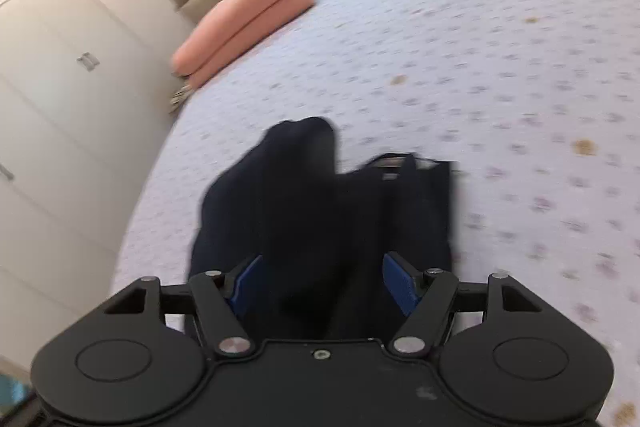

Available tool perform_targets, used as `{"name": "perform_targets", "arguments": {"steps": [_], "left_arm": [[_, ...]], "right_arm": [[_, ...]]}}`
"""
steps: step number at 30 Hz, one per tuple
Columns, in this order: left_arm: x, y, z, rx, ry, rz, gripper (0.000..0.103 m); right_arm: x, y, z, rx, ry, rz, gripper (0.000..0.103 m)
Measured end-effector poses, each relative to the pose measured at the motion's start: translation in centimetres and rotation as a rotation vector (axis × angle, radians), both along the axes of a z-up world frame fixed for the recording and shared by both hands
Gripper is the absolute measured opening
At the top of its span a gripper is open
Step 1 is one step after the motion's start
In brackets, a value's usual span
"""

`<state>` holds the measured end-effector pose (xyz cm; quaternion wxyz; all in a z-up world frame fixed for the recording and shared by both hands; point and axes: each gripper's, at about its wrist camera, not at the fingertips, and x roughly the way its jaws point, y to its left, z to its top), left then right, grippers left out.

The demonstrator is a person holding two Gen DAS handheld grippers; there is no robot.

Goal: Fold large clothes

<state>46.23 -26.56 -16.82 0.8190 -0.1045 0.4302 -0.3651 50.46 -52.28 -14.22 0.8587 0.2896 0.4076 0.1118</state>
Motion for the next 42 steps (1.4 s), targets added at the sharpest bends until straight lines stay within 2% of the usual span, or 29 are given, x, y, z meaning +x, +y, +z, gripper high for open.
{"name": "perform_targets", "arguments": {"steps": [2,5,8,13,19,21,22,25,27,30,31,33,36,38,40,41,42], "left_arm": [[-0.5,0.1,0.1,-0.004,0.013,0.006,0.010],[-0.5,0.4,0.3,-0.017,0.028,0.020,0.010],[-0.7,0.7,0.5,-0.032,0.041,0.040,0.010],[-1.0,0.8,0.5,-0.036,0.046,0.044,0.010],[-1.1,0.3,0.1,-0.029,0.040,0.036,0.010],[-1.1,0.1,0.3,-0.022,0.032,0.032,0.010],[-1.1,0.1,0.5,-0.018,0.026,0.030,0.010],[-1.2,-0.5,1.4,-0.032,0.003,0.015,0.010],[-1.2,-1.1,2.4,-0.045,-0.020,-0.011,0.010],[-1.2,-2.2,3.9,-0.088,-0.045,-0.049,0.010],[-1.2,-2.6,4.4,-0.112,-0.051,-0.060,0.010],[-1.2,-3.4,5.3,-0.157,-0.062,-0.084,0.010],[-1.4,-5.0,5.4,-0.190,-0.060,-0.125,0.010],[-1.5,-6.3,3.8,-0.131,-0.053,-0.156,0.010],[-1.7,-7.8,0.8,-0.007,-0.037,-0.169,0.010],[-1.9,-8.3,-1.1,0.079,-0.018,-0.163,0.011],[-2.2,-8.5,-2.6,0.148,-0.015,-0.174,0.011]], "right_arm": [[1.9,0.8,-0.2,0.000,0.004,0.014,0.081],[3.7,0.7,-2.4,0.044,0.078,0.025,0.081],[3.6,-0.2,-3.6,0.177,0.104,0.032,0.084],[4.1,-1.4,-5.1,0.305,0.152,0.024,0.086],[5.0,-1.1,-4.6,0.311,0.151,0.057,0.084],[5.7,-0.3,-4.9,0.293,0.136,0.061,0.052],[5.9,0.1,-4.6,0.280,0.129,0.066,0.030],[5.5,0.6,-2.3,0.202,0.057,0.080,0.020],[5.0,0.5,-0.2,0.154,0.010,0.083,0.019],[4.0,-0.1,3.6,0.062,-0.061,0.095,0.017],[3.5,-0.4,5.0,0.016,-0.090,0.097,0.011],[2.7,-1.3,6.8,-0.032,-0.125,0.091,0.011],[2.4,-2.4,6.5,-0.093,-0.093,0.074,0.011],[2.7,-2.8,3.9,-0.111,-0.021,0.044,0.011],[3.0,-3.1,0.3,-0.114,0.067,0.022,0.012],[3.1,-3.2,-1.6,-0.129,0.112,0.003,0.019],[3.1,-3.3,-3.0,-0.124,0.144,0.001,0.019]]}}
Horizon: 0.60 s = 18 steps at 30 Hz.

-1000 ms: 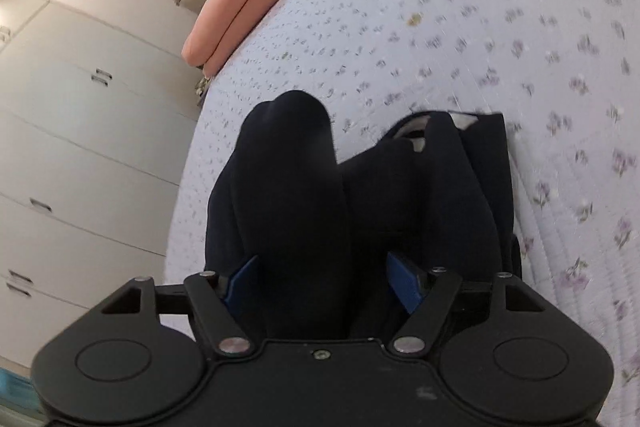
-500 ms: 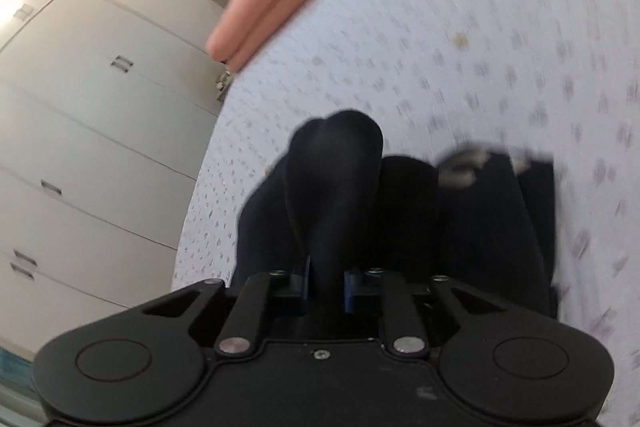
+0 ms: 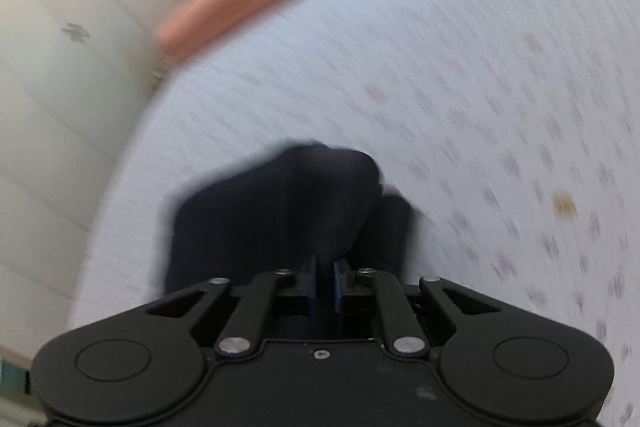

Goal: Fold large clothes

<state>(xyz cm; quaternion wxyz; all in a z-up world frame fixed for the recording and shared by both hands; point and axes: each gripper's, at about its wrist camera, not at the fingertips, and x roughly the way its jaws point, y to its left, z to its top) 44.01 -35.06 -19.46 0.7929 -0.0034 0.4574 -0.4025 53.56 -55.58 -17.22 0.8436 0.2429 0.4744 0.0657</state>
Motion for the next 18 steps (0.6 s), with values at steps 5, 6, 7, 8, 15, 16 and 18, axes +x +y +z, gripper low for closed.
{"name": "perform_targets", "arguments": {"steps": [5,6,7,8,15,16,18], "left_arm": [[-3.2,1.8,1.3,0.005,-0.006,-0.129,0.034],[-3.5,2.6,2.0,-0.019,0.012,-0.133,0.034],[-3.5,3.7,2.9,-0.045,0.033,-0.130,0.034],[-3.2,4.8,3.8,-0.072,0.048,-0.111,0.035],[0.9,11.8,6.6,-0.116,-0.010,0.160,0.042],[1.7,12.0,6.1,-0.115,0.011,0.157,0.042],[2.1,12.0,5.7,-0.135,0.026,0.118,0.042]], "right_arm": [[-1.1,-1.3,1.4,0.019,-0.028,-0.062,0.045],[-1.4,-1.4,2.7,-0.018,-0.051,-0.073,0.046],[-1.5,-1.3,4.3,-0.055,-0.085,-0.061,0.048],[-1.8,-0.9,5.6,-0.081,-0.115,-0.043,0.056],[-1.0,7.2,9.4,-0.188,-0.273,0.208,0.072],[-0.5,8.9,8.8,-0.219,-0.286,0.256,0.059],[0.6,11.3,7.4,-0.242,-0.290,0.324,0.035]]}}
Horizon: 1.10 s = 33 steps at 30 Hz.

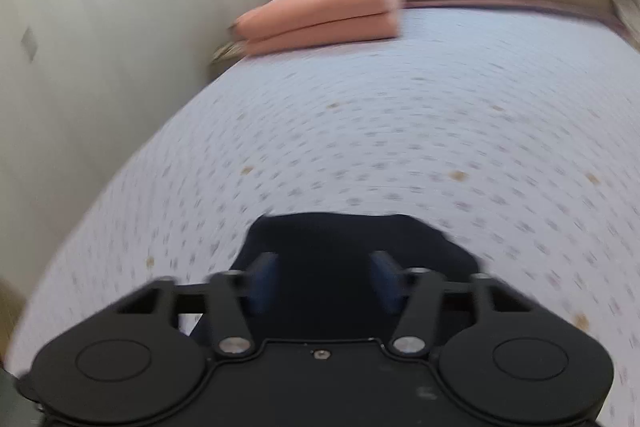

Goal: Fold large clothes

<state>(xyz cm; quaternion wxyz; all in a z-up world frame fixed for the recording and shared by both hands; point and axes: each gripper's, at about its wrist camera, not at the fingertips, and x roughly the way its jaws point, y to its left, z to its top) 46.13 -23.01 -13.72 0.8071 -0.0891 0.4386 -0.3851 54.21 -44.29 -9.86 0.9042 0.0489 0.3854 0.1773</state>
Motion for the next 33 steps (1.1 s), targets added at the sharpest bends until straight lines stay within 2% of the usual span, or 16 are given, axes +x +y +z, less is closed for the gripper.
{"name": "perform_targets", "arguments": {"steps": [3,6,7,9,11,14,15,17,19,21,22,24,26,28,31,33], "left_arm": [[-0.5,-1.0,-0.5,0.014,-0.013,-0.024,0.041],[-0.3,-1.1,-1.0,-0.002,-0.014,-0.001,0.039],[-0.5,-0.9,-1.1,-0.004,-0.013,0.010,0.039],[-0.7,-1.0,-1.2,0.029,-0.046,0.019,0.036],[-1.5,-1.7,-1.7,0.093,-0.124,-0.008,0.032],[-2.8,-2.3,-1.9,0.145,-0.192,-0.036,0.032],[-2.9,-2.4,-1.7,0.147,-0.188,-0.040,0.032],[-3.1,-1.8,-1.1,0.135,-0.156,-0.045,0.032],[-3.2,-1.1,-0.6,0.107,-0.127,-0.060,0.032],[-3.6,-0.9,0.6,0.086,-0.145,-0.103,0.032],[-3.7,-0.8,1.3,0.076,-0.163,-0.114,0.032],[-3.3,-0.8,1.5,0.084,-0.177,-0.075,0.032],[-2.0,-1.0,-0.3,0.114,-0.128,-0.058,0.030],[-1.8,-1.4,-2.5,0.158,-0.114,-0.113,0.027],[-2.4,-1.5,-2.7,0.164,-0.127,-0.159,0.025],[-2.7,-1.5,-2.2,0.181,-0.140,-0.168,0.025]], "right_arm": [[2.4,2.6,-1.9,-0.017,-0.015,0.063,0.031],[3.9,5.3,-4.3,-0.150,-0.049,0.136,0.031],[4.6,5.5,-5.4,-0.181,-0.038,0.142,0.026],[5.7,4.7,-7.6,-0.235,-0.032,0.109,0.029],[7.0,2.6,-8.5,-0.229,0.000,0.042,0.037],[7.6,-0.2,-8.7,-0.322,0.033,-0.078,0.037],[7.4,-1.3,-8.3,-0.299,0.055,-0.097,0.037],[5.6,-2.4,-5.6,-0.256,0.041,-0.134,0.037],[2.8,-1.9,-2.6,-0.218,-0.007,-0.110,0.037],[-0.6,-0.6,-0.6,-0.129,-0.005,-0.057,0.037],[-1.7,0.2,-0.6,-0.115,0.013,-0.029,0.036],[-3.9,2.2,-2.4,-0.188,0.058,0.022,0.032],[-5.2,2.4,-6.0,-0.270,0.117,0.022,0.027],[-6.6,0.2,-8.2,-0.252,0.143,-0.023,0.017],[-8.0,-2.0,-7.9,-0.260,0.172,-0.105,0.018],[-9.0,-2.8,-7.1,-0.252,0.207,-0.142,0.027]]}}
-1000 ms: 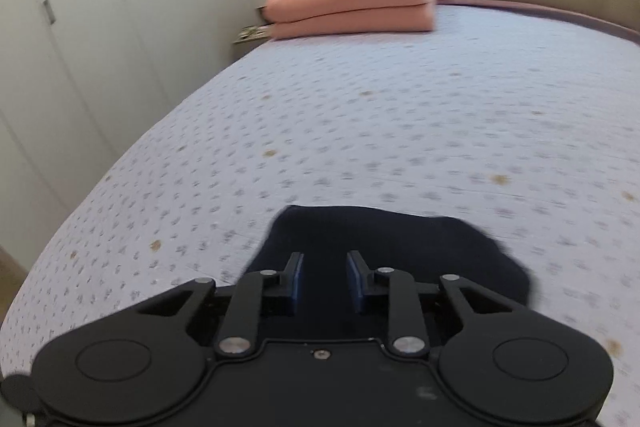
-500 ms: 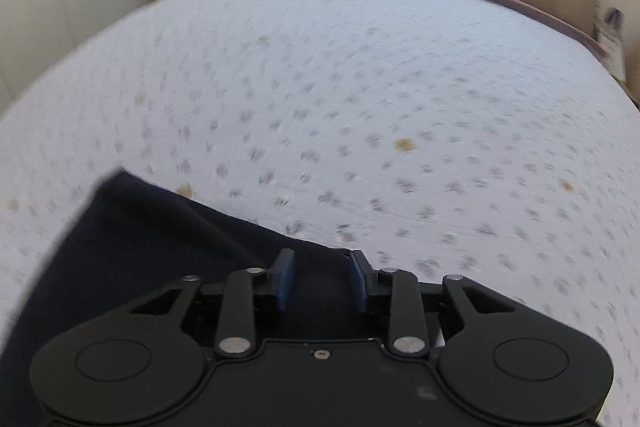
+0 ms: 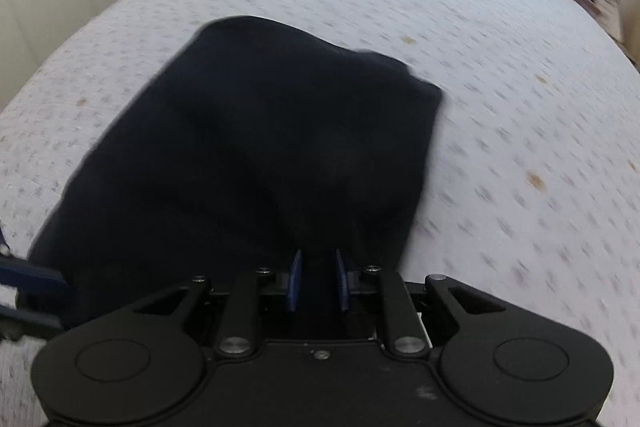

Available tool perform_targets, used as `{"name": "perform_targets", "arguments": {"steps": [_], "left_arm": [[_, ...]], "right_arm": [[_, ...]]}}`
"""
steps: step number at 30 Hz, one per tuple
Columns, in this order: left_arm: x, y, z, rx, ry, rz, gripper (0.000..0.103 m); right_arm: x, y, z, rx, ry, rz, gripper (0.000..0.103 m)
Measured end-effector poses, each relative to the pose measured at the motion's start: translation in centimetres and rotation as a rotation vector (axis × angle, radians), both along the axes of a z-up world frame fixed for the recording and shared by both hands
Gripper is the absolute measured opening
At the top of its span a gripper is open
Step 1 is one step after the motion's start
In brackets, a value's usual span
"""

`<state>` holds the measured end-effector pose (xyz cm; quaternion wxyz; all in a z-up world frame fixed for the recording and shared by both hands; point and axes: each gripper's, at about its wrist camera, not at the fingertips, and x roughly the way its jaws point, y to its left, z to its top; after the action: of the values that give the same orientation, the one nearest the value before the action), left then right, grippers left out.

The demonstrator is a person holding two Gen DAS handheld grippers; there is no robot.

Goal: Fold large clothes

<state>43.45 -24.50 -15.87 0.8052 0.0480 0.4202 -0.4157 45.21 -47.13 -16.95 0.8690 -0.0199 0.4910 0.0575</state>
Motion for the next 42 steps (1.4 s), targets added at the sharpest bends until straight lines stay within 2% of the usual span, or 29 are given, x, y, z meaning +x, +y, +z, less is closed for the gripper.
{"name": "perform_targets", "arguments": {"steps": [2,5,7,9,10,11,12,15,18,21,23,25,28,31,32,33,36,38,39,40,41,42], "left_arm": [[-0.4,0.1,0.7,0.002,0.002,-0.006,0.025],[-0.4,0.5,1.1,-0.019,0.025,0.005,0.026],[-0.5,0.6,0.5,-0.002,0.034,0.009,0.026],[-0.2,0.5,0.1,-0.005,0.053,0.021,0.026],[-0.2,0.6,-0.1,-0.013,0.058,0.029,0.025],[-0.2,0.7,-0.2,-0.020,0.068,0.035,0.025],[-0.1,0.7,-0.4,-0.022,0.076,0.034,0.025],[-0.5,1.0,-0.5,-0.019,0.084,0.024,0.025],[-0.1,1.5,-0.5,-0.041,0.111,0.037,0.025],[0.9,1.3,-1.0,-0.067,0.145,0.044,0.024],[1.2,0.7,-1.2,-0.070,0.141,0.038,0.024],[1.2,0.0,-1.3,-0.051,0.123,0.027,0.024],[0.9,-0.1,-1.4,-0.046,0.117,0.021,0.024],[1.0,0.4,-1.7,-0.083,0.148,0.031,0.024],[1.0,0.5,-1.8,-0.092,0.157,0.037,0.024],[1.1,0.6,-1.9,-0.100,0.163,0.041,0.024],[1.4,0.8,-2.0,-0.129,0.198,0.067,0.025],[1.8,1.3,-1.6,-0.170,0.232,0.089,0.026],[2.0,1.6,-1.1,-0.186,0.225,0.098,0.028],[2.1,2.0,-0.4,-0.199,0.207,0.108,0.031],[2.3,2.5,0.3,-0.214,0.189,0.123,0.038],[2.7,3.1,1.0,-0.231,0.175,0.142,0.046]], "right_arm": [[-0.9,0.9,1.7,0.009,-0.004,-0.009,0.029],[-3.9,2.6,3.9,0.076,-0.043,0.049,0.029],[-4.5,4.0,3.1,0.090,-0.013,0.088,0.029],[-5.2,4.8,0.5,0.036,0.039,0.107,0.026],[-5.5,4.6,-1.2,-0.004,0.080,0.097,0.023],[-5.9,4.0,-2.5,-0.024,0.113,0.078,0.014],[-6.5,3.1,-2.8,-0.002,0.116,0.065,0.012],[-6.9,1.3,-0.8,0.037,0.132,0.031,0.010],[-5.1,0.0,2.3,0.027,0.025,0.031,0.012],[-0.3,0.2,4.0,0.003,-0.129,0.033,0.014],[3.3,1.3,3.6,-0.011,-0.201,0.049,0.021],[6.4,2.5,2.4,0.005,-0.218,0.100,0.020],[9.4,2.7,-1.5,-0.126,-0.193,0.112,0.024],[9.9,0.2,-2.1,-0.139,-0.193,0.011,0.037],[9.6,-1.0,-1.8,-0.111,-0.183,-0.023,0.038],[9.6,-1.4,-1.7,-0.133,-0.168,-0.052,0.039],[9.1,-1.5,-0.3,-0.171,-0.160,-0.061,0.040],[7.0,-2.0,1.0,-0.148,-0.161,-0.080,0.041],[6.1,-2.3,1.7,-0.128,-0.165,-0.098,0.045],[5.1,-2.8,2.2,-0.091,-0.163,-0.124,0.060],[4.7,-3.7,2.1,-0.051,-0.163,-0.146,0.072],[3.7,-4.4,2.3,-0.003,-0.165,-0.173,0.076]]}}
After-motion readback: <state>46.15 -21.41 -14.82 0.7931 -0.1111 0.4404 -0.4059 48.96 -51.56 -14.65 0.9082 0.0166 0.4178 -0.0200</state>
